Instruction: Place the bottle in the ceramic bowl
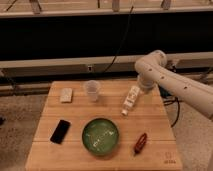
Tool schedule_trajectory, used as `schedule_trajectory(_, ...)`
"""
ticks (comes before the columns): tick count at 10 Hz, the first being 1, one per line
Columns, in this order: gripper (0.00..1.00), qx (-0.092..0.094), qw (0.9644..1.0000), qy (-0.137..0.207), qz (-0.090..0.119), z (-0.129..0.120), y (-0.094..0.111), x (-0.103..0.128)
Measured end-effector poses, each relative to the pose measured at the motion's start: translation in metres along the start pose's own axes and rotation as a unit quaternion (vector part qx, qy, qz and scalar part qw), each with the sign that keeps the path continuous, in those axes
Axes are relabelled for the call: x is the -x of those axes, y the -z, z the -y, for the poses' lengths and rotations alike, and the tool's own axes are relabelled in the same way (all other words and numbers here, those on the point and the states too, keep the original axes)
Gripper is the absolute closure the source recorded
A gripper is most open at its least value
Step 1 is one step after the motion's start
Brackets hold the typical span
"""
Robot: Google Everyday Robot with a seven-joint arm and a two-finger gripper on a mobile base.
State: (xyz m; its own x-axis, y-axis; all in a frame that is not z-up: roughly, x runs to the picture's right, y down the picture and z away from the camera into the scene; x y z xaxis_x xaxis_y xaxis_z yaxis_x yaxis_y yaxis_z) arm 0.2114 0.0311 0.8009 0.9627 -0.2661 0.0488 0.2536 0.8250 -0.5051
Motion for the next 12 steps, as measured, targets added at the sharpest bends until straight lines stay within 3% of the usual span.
schedule_trajectory(7,0.2,0.005,0.9982,0.06,0.001,0.022,-0.01,0.006)
schedule_trajectory(12,0.2,0.01,0.9944,0.105,0.005,0.031,-0.017,0.007)
